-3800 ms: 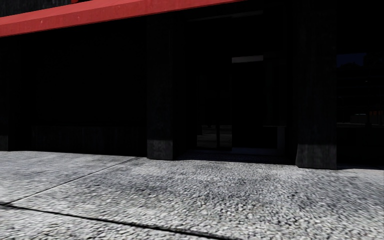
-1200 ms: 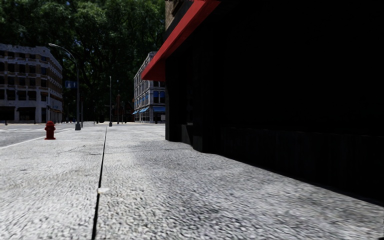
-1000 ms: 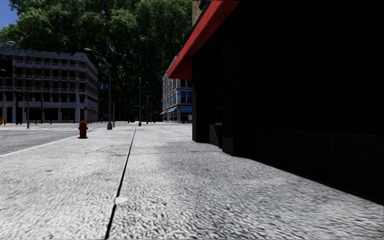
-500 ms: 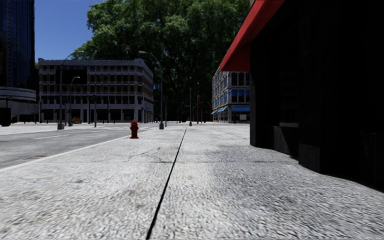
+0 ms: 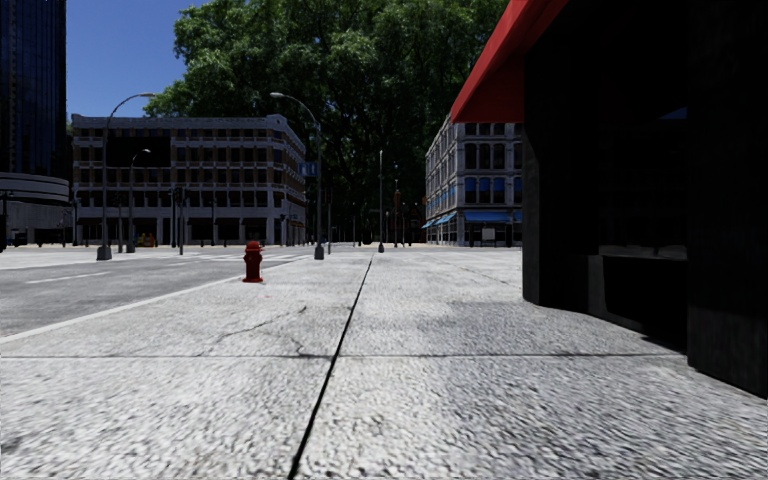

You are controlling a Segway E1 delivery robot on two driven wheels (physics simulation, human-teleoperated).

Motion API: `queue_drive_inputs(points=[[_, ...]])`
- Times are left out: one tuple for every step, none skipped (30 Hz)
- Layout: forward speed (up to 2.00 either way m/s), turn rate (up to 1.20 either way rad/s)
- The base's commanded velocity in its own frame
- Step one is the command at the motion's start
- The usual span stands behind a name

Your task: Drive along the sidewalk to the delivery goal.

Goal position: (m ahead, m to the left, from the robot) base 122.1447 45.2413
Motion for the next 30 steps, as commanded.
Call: queue_drive_inputs(points=[[2.0, 0.0], [2.0, 0.0], [2.0, 0.0], [2.0, 0.0], [2.0, 0.0], [2.0, 0.0], [2.0, 0.0], [2.0, 0.0], [2.0, 0.0], [2.0, 0.0], [2.0, 0.0], [2.0, 0.0], [2.0, 0.0], [2.0, 0.0], [2.0, 0.0], [2.0, 0.0], [2.0, 0.0], [2.0, 0.0], [2.0, 0.0], [2.0, 0.0], [2.0, 0.0], [2.0, 0.0], [2.0, 0.0], [2.0, 0.0], [2.0, 0.0], [2.0, 0.0], [2.0, 0.0], [2.0, 0.0], [2.0, 0.0], [2.0, 0.0]])
